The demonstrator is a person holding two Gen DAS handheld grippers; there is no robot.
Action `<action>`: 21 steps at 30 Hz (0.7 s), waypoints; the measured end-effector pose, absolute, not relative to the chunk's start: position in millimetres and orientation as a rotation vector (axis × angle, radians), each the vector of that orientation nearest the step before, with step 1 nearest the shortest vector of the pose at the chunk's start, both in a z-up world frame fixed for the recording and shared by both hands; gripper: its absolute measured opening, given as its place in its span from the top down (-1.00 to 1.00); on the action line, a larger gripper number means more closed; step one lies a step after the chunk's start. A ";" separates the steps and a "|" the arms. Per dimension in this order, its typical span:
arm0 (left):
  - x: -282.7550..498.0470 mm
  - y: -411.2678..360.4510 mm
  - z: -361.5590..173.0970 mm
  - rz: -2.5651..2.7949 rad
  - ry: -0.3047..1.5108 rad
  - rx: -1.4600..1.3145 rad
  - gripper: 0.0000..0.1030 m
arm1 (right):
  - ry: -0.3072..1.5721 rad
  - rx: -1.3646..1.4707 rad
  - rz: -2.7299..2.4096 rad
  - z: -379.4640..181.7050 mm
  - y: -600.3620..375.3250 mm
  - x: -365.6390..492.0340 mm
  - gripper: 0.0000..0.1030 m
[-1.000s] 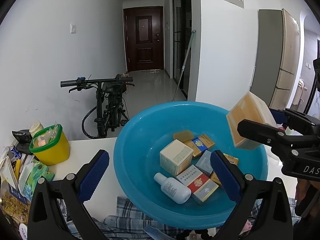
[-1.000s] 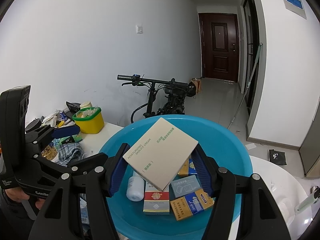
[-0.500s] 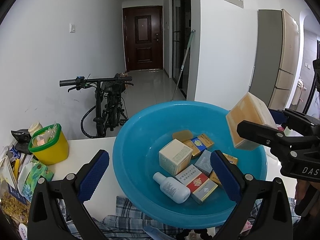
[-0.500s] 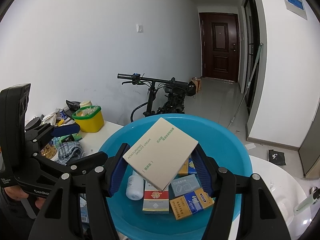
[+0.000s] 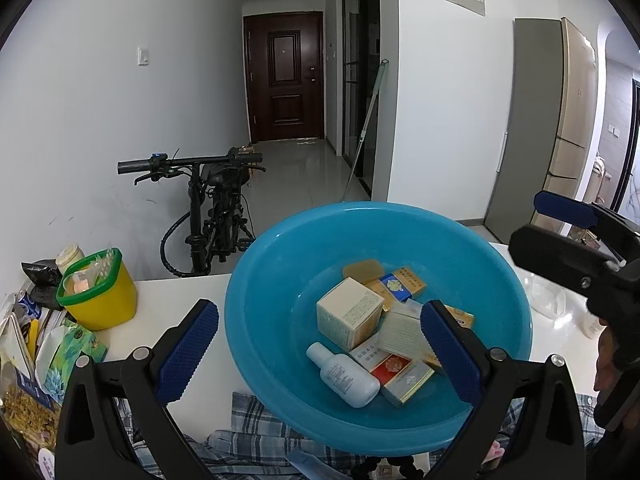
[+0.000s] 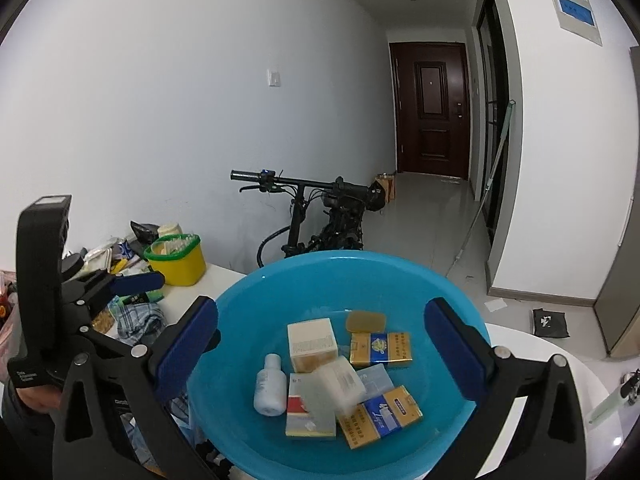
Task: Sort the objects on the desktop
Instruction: 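Open both tools and release the jar and box into the basin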
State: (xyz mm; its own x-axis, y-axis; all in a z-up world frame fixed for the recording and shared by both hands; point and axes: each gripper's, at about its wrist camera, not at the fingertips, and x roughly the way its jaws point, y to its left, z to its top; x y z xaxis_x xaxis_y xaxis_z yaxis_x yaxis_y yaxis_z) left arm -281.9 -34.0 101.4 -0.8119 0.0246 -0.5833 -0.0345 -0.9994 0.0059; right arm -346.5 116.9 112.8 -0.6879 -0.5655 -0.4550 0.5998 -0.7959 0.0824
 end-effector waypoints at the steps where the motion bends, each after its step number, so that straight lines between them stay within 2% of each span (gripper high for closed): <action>1: -282.1 -33.7 101.3 2.960 0.028 -0.955 -0.99 | 0.096 0.623 -2.412 112.6 116.2 -346.8 -0.99; 13: -277.8 -37.6 108.0 2.952 -0.003 -0.940 -0.99 | 0.164 0.607 -2.412 116.8 107.8 -333.6 -0.99; 21: -265.9 -39.5 123.1 2.939 -0.038 -0.881 -0.99 | 0.232 0.518 -2.449 144.8 114.8 -298.6 -0.99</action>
State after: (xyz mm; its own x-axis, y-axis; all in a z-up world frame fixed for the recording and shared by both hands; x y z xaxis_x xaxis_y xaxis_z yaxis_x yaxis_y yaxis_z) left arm -265.9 -39.5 123.1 -0.8327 0.0773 -0.5483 -0.0630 -0.9970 -0.0449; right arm -298.6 114.8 144.8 -0.7324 -0.5378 -0.4175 0.6067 -0.7938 -0.0418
